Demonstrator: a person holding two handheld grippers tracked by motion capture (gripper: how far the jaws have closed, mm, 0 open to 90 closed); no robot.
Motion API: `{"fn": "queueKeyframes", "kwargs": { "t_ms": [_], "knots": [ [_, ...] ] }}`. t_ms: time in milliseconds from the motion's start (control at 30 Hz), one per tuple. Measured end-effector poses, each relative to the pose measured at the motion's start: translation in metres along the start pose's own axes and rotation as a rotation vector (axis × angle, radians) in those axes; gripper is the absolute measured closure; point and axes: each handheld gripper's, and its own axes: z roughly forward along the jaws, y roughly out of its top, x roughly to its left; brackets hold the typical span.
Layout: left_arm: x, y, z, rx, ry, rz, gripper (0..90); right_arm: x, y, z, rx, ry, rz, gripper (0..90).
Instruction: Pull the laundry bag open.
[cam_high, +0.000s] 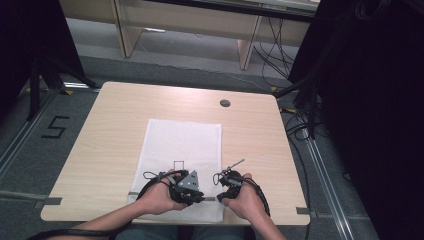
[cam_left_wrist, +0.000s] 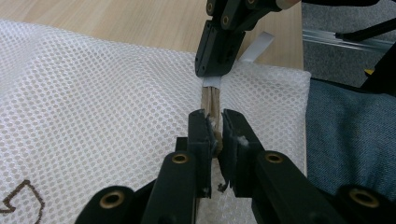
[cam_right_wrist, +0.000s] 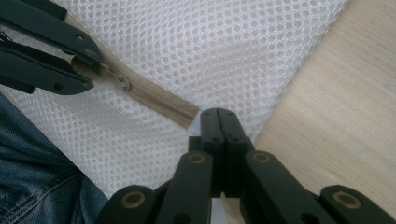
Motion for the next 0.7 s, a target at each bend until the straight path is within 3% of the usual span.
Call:
{"fn": "queueKeyframes", "kwargs": {
  "t_ms": [400, 467, 633, 700],
  "knots": [
    [0.0007, -0.0014, -0.0051, -0.009, 0.0, -0.012, 81.8, -0.0003, -0.0002, -0.0001, 0.001, 0.0, -0.003, 90.0],
    [0.0016, -0.001, -0.0059, 0.006, 0.008, 0.014, 81.8, -0.0002, -0.0002, 0.0, -0.001, -0.001, -0.003, 90.0],
    [0.002, -0.0018, -0.0073, -0.013, -0.001, -0.013, 81.8, -0.0001, -0.0003, 0.0001, 0.001, -0.004, 0.002, 90.0],
    [0.0029, -0.0023, -0.0088, -0.002, 0.003, -0.003, 81.8, -0.0004, -0.0002, 0.0002, 0.0, -0.003, 0.0, 90.0]
  ]
}}
